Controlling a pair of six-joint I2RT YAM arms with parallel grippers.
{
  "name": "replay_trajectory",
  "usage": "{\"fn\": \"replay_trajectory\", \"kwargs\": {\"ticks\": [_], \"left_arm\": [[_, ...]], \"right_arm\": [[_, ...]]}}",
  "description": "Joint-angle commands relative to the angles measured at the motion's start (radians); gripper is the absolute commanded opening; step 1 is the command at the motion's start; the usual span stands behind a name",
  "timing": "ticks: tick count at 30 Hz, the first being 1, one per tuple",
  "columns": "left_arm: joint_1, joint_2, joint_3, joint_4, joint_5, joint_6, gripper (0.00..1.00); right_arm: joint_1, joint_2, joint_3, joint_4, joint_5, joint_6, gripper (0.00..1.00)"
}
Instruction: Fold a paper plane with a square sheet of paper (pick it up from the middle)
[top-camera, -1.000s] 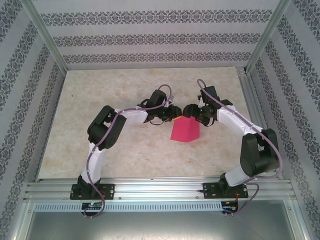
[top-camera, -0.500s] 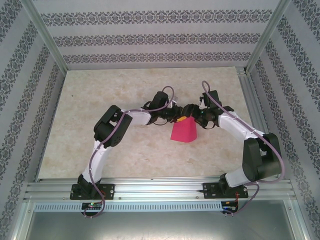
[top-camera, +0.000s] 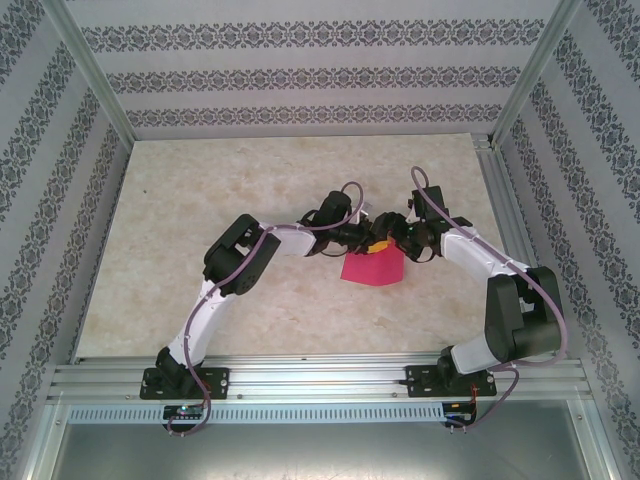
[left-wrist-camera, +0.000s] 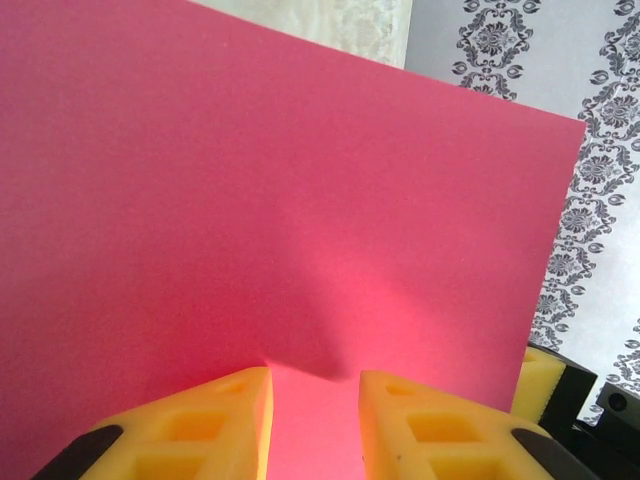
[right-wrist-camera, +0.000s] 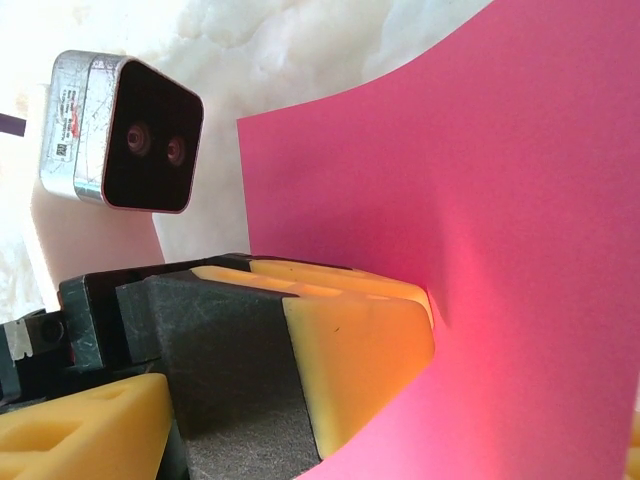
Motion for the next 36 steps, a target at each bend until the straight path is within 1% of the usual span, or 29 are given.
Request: {"fn": "replay_trajectory", "kwargs": {"ticks": [1, 5, 10, 13, 16, 20, 21, 22, 23, 25, 27, 30, 36], "left_arm": [[-0.011, 0.010, 0.035, 0.002, 0.011, 0.022, 0.31], [-0.014, 0.037, 0.032, 0.040, 0.024, -0.007, 0.31], [-0.017, 0.054, 0.033, 0.046, 0.023, -0.014, 0.31], [-0.016, 0.057, 0.032, 0.037, 0.015, -0.009, 0.31], [-0.017, 0.051, 0.027, 0.026, 0.002, -0.001, 0.31], [-0.016, 0.033, 0.037, -0.021, -0.012, 0.036, 0.31], [-0.017, 0.032, 0.045, -0.030, -0.010, 0.040, 0.31], [-0.018, 0.032, 0.050, -0.033, -0.008, 0.043, 0.31], [-0.018, 0.032, 0.050, -0.033, -0.005, 0.043, 0.31], [-0.016, 0.029, 0.050, -0.047, -0.010, 0.047, 0.31], [-0.017, 0.025, 0.047, -0.024, -0.004, 0.034, 0.31], [-0.017, 0.018, 0.046, 0.033, 0.012, -0.002, 0.31], [-0.017, 0.003, 0.046, 0.032, 0.023, -0.010, 0.31]], "right_arm": [[-0.010, -0.010, -0.021, 0.000, 0.047, 0.004, 0.78], [-0.014, 0.002, -0.023, -0.024, 0.069, -0.003, 0.79], [-0.030, -0.009, -0.043, -0.054, 0.110, -0.002, 0.80], [-0.052, -0.021, -0.073, -0.047, 0.107, -0.006, 0.77], [-0.076, -0.033, -0.101, -0.024, 0.075, -0.009, 0.71], [-0.097, -0.053, -0.109, -0.045, 0.083, -0.018, 0.71], [-0.106, -0.062, -0.120, -0.032, 0.078, -0.018, 0.69], [-0.107, -0.068, -0.136, 0.002, 0.047, -0.017, 0.63], [-0.107, -0.068, -0.142, 0.022, 0.019, -0.012, 0.61], [-0.107, -0.071, -0.140, 0.032, -0.005, 0.005, 0.61], [-0.108, -0.080, -0.131, 0.014, 0.010, 0.009, 0.61], [-0.107, -0.088, -0.121, -0.035, 0.078, -0.009, 0.58], [-0.111, -0.077, -0.125, -0.051, 0.102, -0.028, 0.52]]}}
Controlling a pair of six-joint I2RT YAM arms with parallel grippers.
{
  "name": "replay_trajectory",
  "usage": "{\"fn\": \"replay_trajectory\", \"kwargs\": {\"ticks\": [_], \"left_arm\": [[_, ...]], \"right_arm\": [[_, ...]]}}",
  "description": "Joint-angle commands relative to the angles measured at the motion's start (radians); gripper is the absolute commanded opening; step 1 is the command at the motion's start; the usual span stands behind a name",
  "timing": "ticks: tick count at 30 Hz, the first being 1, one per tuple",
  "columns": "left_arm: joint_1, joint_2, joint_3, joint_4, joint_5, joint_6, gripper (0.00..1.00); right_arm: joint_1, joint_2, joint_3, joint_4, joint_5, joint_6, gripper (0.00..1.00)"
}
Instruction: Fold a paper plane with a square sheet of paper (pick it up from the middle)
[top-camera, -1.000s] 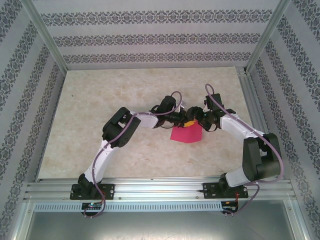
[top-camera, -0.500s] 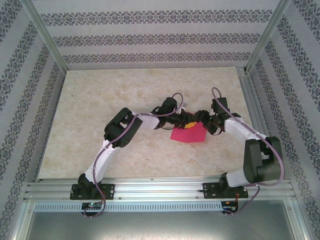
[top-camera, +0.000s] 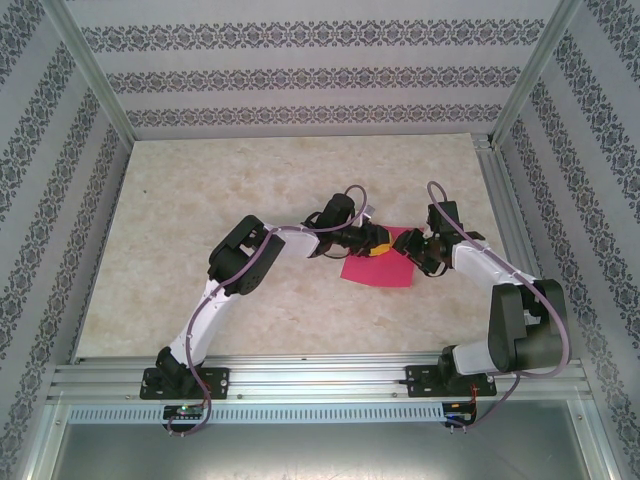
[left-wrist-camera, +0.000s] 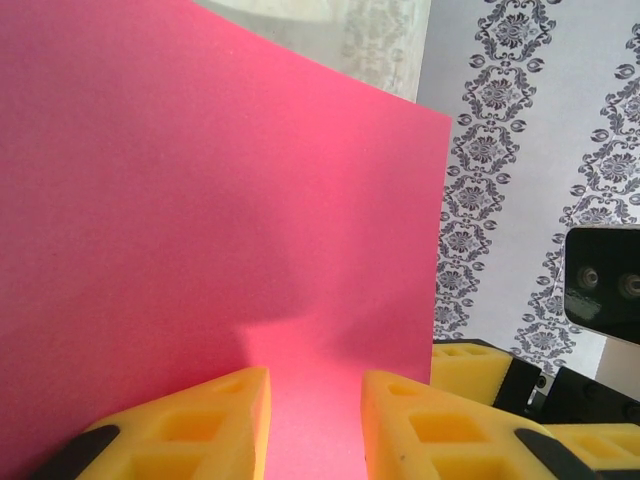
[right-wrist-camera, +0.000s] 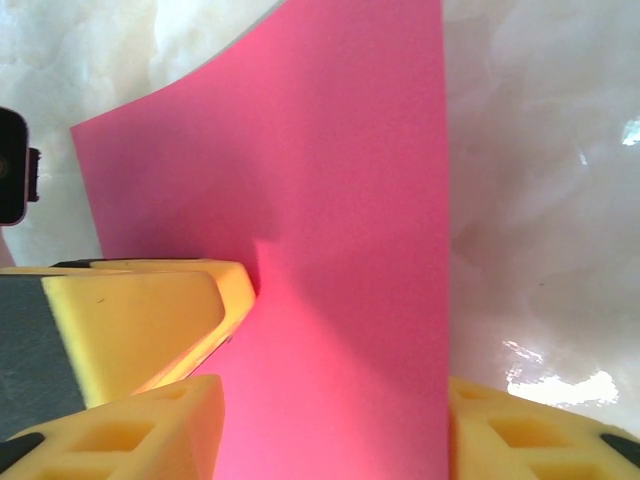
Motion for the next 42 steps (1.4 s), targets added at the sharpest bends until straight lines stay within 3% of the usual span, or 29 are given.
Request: {"fn": "replay_trajectory", "kwargs": {"ticks": [1, 3, 6, 9, 20, 24, 26, 32, 35, 42], "left_arm": [[-0.006, -0.031, 0.020, 0.034, 0.030, -0.014, 0.31], [-0.010, -0.025, 0.011, 0.082, 0.044, -0.044, 0.31], [-0.013, -0.007, 0.045, -0.021, 0.062, 0.003, 0.30], [-0.011, -0.005, 0.015, -0.002, 0.036, -0.021, 0.27], [-0.012, -0.007, 0.066, -0.237, -0.019, 0.108, 0.27], [-0.012, -0.014, 0.045, -0.177, -0.002, 0.087, 0.27], [-0.012, -0.014, 0.063, -0.183, 0.010, 0.090, 0.28], [-0.012, -0.017, 0.058, -0.168, -0.004, 0.073, 0.28], [-0.011, -0.035, 0.062, -0.198, -0.027, 0.097, 0.28], [0.017, -0.084, 0.035, -0.188, -0.064, 0.105, 0.29]], "right_arm": [[-0.006, -0.014, 0.003, -0.012, 0.034, -0.017, 0.51], [-0.006, -0.020, 0.008, -0.009, 0.021, -0.016, 0.50], [-0.006, -0.038, 0.004, 0.014, -0.001, -0.001, 0.48], [-0.007, -0.059, -0.003, 0.033, -0.021, 0.008, 0.43], [-0.009, -0.043, -0.033, 0.059, -0.019, 0.024, 0.45], [-0.001, -0.007, -0.001, -0.023, 0.058, -0.009, 0.48], [-0.002, -0.008, -0.008, -0.016, 0.061, -0.008, 0.43], [0.004, -0.072, -0.029, 0.081, -0.051, 0.035, 0.36], [0.004, -0.092, -0.017, 0.054, -0.030, 0.030, 0.35], [0.030, -0.081, -0.003, 0.095, -0.093, 0.026, 0.41]]}}
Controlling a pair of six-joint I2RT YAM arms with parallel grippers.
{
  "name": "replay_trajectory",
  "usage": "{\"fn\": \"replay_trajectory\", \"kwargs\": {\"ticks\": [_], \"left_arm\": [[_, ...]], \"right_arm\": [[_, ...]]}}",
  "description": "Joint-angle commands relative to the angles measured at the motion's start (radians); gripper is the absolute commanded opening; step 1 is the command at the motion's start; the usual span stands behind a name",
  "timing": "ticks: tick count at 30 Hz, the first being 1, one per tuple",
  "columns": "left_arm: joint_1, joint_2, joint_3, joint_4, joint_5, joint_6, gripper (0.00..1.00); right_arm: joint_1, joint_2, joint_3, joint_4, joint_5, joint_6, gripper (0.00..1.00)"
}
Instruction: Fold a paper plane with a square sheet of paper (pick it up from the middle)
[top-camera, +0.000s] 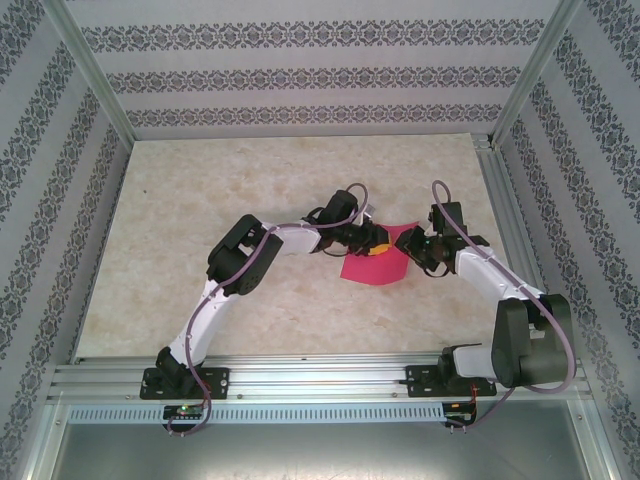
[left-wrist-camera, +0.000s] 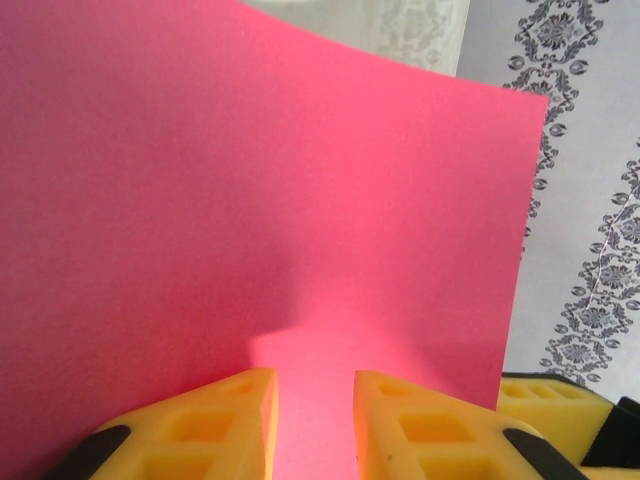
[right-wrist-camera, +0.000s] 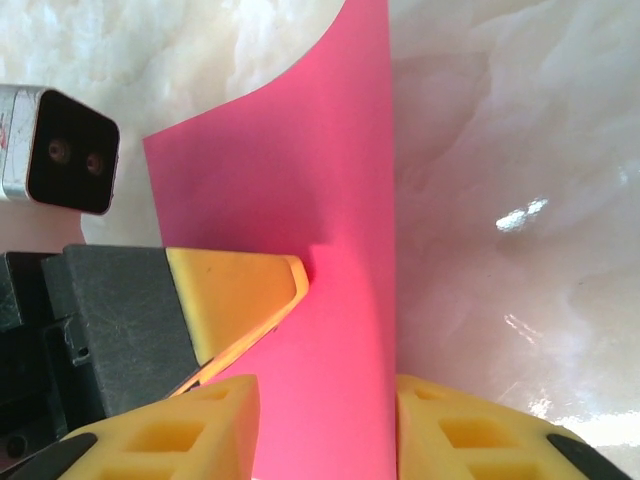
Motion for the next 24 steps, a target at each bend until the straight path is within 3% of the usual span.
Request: {"fn": "replay_trajectory", "kwargs": {"ticks": [1, 7, 14, 24], "left_arm": [[0.021, -0.074, -0.022, -0.011, -0.033, 0.030, 0.29], [0.043, -0.118, -0.083, 0.031, -0.046, 0.022, 0.30], [0.127, -0.212, -0.233, 0.074, -0.099, 0.016, 0.33], [0.140, -0.193, -0.234, 0.154, 0.008, 0.010, 0.51]], "right_arm": [[0.026, 0.002, 0.026, 0.052, -0.053, 0.007, 0.43], [0.061, 0.054, 0.084, 0.040, -0.058, -0.003, 0.47], [0.093, 0.113, 0.111, 0.086, -0.085, 0.013, 0.50], [0.115, 0.186, 0.095, 0.229, -0.168, 0.051, 0.61]]}}
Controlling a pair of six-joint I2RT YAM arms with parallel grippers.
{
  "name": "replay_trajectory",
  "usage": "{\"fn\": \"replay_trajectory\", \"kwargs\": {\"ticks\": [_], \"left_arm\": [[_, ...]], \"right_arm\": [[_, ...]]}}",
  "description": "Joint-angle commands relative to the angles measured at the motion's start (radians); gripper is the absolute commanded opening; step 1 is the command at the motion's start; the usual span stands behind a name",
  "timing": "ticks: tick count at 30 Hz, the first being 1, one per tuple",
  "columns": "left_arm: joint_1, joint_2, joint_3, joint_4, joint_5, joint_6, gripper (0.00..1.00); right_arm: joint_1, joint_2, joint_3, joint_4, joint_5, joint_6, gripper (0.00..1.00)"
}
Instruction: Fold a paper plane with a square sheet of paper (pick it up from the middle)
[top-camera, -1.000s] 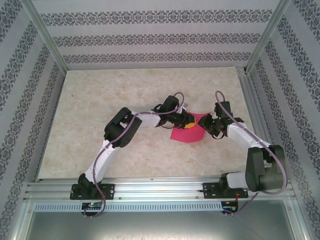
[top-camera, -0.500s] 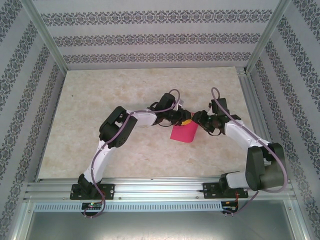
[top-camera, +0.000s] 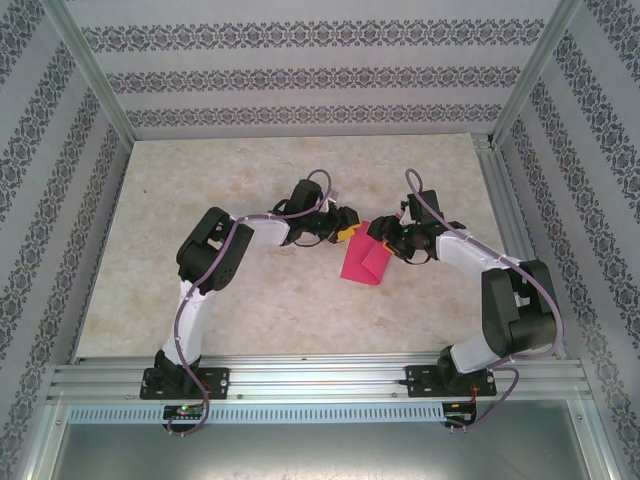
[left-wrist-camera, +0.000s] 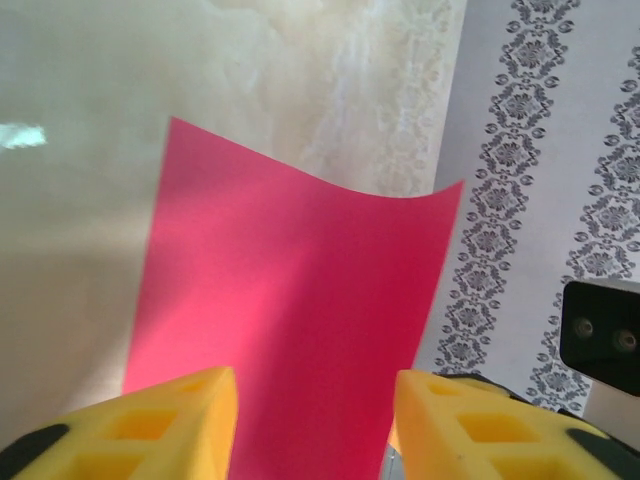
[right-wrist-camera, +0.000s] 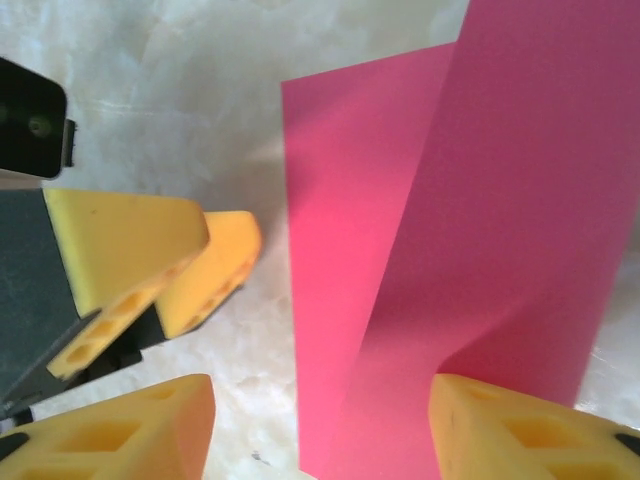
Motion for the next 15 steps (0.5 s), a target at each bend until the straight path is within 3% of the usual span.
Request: {"fn": "replay_trajectory", "kwargs": {"ticks": [1, 9, 12, 15], "left_arm": [[-0.007, 0.004, 0.022, 0.094, 0.082, -0.003, 0.51], [-0.010, 0.041, 0.071, 0.107, 0.172, 0.000, 0.53], [-0.013, 0.058, 0.119, -0.021, 0.200, 0.069, 0.50], [-0.014, 0.064, 0.119, -0.036, 0.208, 0.082, 0.49]], "right_arm": [[0.005, 0.007, -0.014, 0.105, -0.061, 0.024, 0.62], [0.001, 0.008, -0.042, 0.141, -0.099, 0.015, 0.65], [0.001, 0.011, -0.043, 0.145, -0.103, 0.015, 0.65], [0.001, 0.009, -0.046, 0.151, -0.107, 0.014, 0.65]]}}
